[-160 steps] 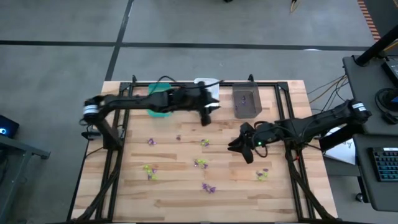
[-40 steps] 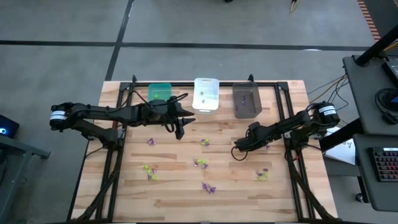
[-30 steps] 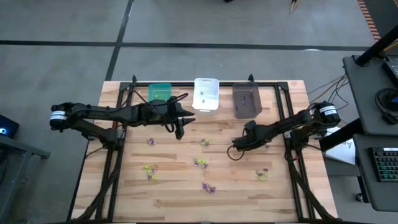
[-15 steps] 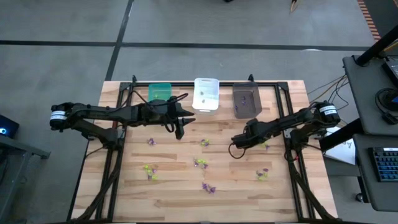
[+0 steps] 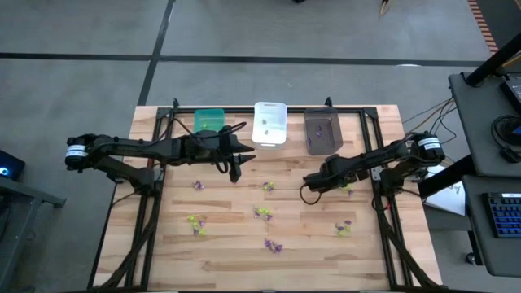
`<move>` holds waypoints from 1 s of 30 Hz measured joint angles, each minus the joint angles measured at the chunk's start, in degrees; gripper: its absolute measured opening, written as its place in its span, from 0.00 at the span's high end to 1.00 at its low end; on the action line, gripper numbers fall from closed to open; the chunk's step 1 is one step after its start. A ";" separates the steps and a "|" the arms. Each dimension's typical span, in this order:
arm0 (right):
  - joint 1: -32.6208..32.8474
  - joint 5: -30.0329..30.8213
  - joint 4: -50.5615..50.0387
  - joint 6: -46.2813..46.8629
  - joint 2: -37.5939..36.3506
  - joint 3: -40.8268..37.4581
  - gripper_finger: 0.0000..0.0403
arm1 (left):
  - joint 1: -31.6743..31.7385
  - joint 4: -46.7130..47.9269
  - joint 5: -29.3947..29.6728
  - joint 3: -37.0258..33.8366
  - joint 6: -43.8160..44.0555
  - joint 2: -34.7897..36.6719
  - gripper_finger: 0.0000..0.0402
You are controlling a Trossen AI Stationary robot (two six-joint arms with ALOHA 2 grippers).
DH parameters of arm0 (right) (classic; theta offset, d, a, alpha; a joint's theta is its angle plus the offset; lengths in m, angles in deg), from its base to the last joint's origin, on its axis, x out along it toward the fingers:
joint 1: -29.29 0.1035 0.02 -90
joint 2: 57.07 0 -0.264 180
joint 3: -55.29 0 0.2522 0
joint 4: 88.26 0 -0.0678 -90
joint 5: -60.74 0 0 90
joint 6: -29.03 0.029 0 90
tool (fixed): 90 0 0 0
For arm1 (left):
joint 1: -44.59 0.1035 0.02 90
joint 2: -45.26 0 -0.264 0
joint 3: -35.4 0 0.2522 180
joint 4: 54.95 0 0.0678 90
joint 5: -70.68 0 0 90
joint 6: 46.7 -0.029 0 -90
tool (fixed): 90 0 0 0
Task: Sort Halloween decoration
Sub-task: Put the green spider toy into the blue bin
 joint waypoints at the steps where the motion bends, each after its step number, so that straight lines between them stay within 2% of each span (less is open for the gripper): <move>1: -0.12 -0.02 0.02 0.16 0.00 -0.36 0.62 | -0.01 0.03 0.00 -0.02 0.00 0.00 0.76; 6: -0.16 -0.39 1.59 1.14 0.01 -2.43 0.62 | -0.02 0.01 -0.01 -0.01 0.00 0.00 0.76; 11: -0.16 -0.48 5.89 1.14 0.02 -3.86 0.64 | 0.01 0.01 0.01 -0.01 0.00 0.00 0.76; 21: -0.16 -0.48 6.62 1.91 0.02 -6.22 0.70 | -0.01 0.01 -0.01 -0.01 0.00 0.00 0.76; 30: -0.16 -0.54 9.18 1.49 0.02 -6.64 0.81 | -0.01 -0.01 -0.01 -0.01 0.00 0.00 0.76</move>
